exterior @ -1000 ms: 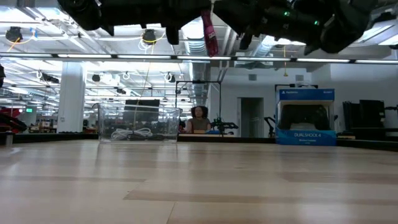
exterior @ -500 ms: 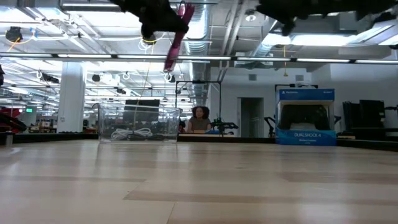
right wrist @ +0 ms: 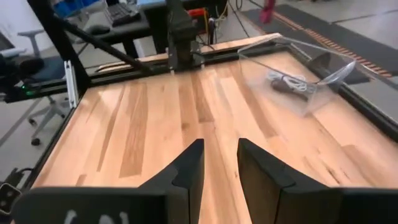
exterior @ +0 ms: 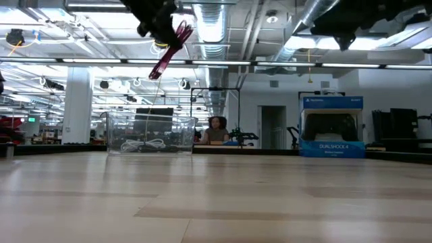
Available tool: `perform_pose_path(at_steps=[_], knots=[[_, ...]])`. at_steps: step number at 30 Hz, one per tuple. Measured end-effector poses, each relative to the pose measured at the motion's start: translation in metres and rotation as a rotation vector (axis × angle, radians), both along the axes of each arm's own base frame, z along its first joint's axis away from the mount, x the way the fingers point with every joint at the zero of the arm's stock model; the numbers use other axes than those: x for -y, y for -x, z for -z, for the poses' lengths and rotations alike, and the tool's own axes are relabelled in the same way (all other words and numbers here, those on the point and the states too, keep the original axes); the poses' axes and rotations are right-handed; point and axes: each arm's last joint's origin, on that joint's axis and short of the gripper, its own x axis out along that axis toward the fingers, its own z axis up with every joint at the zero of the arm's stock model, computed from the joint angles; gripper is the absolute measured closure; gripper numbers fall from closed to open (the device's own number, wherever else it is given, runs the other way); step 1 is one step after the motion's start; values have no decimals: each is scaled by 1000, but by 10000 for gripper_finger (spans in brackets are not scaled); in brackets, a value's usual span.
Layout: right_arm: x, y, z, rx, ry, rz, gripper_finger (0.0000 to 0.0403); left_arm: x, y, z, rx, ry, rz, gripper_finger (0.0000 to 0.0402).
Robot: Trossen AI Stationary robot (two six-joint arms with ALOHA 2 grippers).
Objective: Pick and place USB-C Cables
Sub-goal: Put the pink charger cable into the transparent bin
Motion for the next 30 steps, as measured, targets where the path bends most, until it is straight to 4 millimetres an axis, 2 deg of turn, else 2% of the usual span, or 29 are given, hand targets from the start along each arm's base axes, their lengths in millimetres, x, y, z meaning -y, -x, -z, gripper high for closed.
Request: perform_pose_path(at_steps=[7,11,18,23,30], knots=[[-5,-10,8,-56,0,-30,284,-52,16,10,-35,43,-107,401],[-6,-18,14,-96,2,-31,284,-76,14,27,-104,79,-142,401],[-7,-32,28,-181,-9,-27,284,-112,-3,80,-266,179,-177,401],[-10,-40,37,-237,-7,-45,284,-135,-6,118,-363,271,-215,401],[-11,-49,49,-303,-4,-46,284,-143,-8,154,-466,382,-201,402]])
